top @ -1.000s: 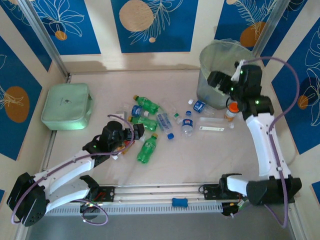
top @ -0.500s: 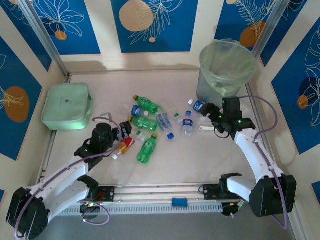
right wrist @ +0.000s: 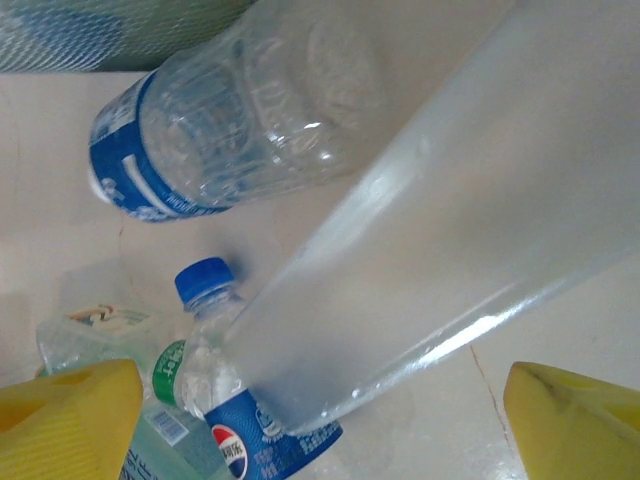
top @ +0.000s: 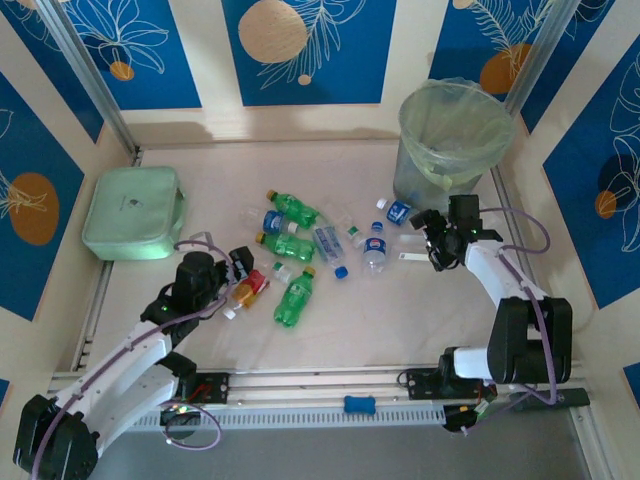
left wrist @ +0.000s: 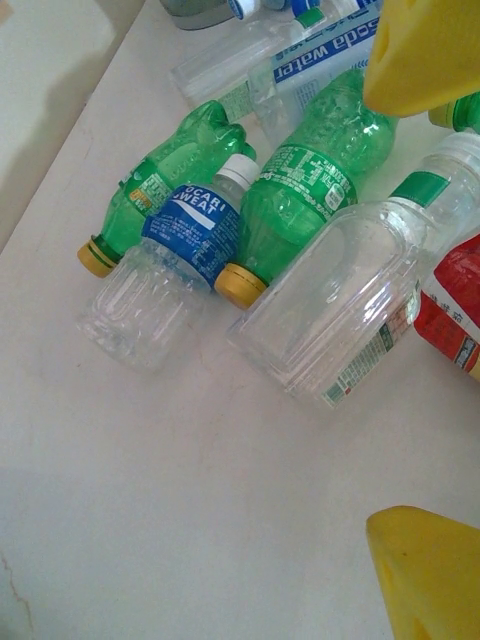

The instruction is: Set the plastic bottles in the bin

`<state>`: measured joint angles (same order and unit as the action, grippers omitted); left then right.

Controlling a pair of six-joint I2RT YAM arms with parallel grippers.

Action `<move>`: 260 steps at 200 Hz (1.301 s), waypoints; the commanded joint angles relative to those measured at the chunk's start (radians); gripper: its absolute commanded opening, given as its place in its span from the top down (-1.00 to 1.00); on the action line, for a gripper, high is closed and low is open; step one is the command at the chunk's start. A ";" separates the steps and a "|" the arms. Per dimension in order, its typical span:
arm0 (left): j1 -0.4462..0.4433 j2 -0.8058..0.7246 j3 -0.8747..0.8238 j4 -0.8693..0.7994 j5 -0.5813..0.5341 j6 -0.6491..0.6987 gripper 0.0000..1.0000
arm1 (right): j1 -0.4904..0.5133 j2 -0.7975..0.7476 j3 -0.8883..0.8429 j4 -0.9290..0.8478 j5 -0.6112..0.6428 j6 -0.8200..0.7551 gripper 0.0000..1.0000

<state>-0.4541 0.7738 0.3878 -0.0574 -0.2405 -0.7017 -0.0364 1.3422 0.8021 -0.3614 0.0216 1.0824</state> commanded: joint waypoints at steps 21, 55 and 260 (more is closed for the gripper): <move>0.018 0.023 0.002 0.010 0.005 0.013 -0.99 | -0.050 0.071 -0.004 0.045 -0.054 0.042 -0.87; 0.023 0.036 0.001 0.020 0.012 0.011 -0.99 | -0.070 0.120 -0.034 0.085 -0.078 0.073 -0.86; 0.029 -0.004 -0.012 -0.011 0.009 -0.004 -0.99 | -0.103 0.078 -0.166 0.182 -0.090 0.119 0.02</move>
<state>-0.4404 0.7868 0.3859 -0.0540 -0.2291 -0.7021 -0.1444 1.4693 0.6655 -0.1669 -0.0849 1.2121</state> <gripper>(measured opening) 0.993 0.658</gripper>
